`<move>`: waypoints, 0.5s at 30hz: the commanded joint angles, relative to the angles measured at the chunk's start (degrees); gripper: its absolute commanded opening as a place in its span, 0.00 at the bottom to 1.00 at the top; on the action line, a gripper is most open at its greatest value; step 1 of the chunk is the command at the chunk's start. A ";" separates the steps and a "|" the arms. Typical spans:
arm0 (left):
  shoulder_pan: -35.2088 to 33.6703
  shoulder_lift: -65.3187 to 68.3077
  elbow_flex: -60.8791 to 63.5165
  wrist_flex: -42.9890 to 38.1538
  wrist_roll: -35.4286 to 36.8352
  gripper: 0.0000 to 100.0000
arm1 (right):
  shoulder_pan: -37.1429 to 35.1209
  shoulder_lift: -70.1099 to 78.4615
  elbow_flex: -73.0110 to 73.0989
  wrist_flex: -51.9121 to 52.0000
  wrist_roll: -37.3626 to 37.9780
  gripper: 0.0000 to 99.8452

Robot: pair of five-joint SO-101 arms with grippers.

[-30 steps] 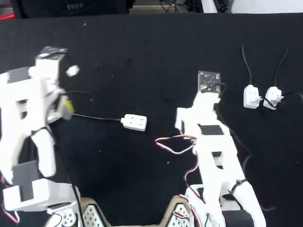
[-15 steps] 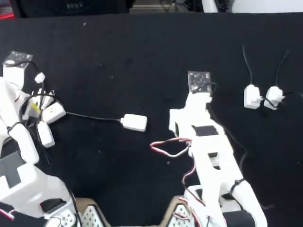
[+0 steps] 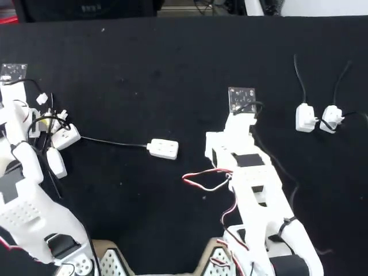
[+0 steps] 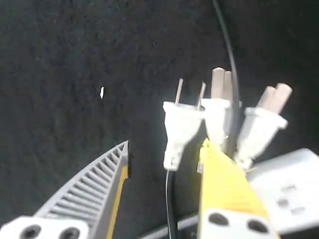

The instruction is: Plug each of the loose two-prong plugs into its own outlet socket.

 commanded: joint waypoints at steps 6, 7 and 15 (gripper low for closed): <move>1.98 4.48 -3.12 -6.59 1.76 0.23 | -1.05 -1.01 -0.31 -1.49 -0.09 0.23; 2.15 4.75 -3.12 -6.59 2.02 0.23 | -1.05 -1.01 -0.31 -1.49 -0.09 0.23; 3.82 5.27 -3.03 -6.07 8.53 0.02 | -1.05 -1.01 -0.31 -1.58 -0.09 0.23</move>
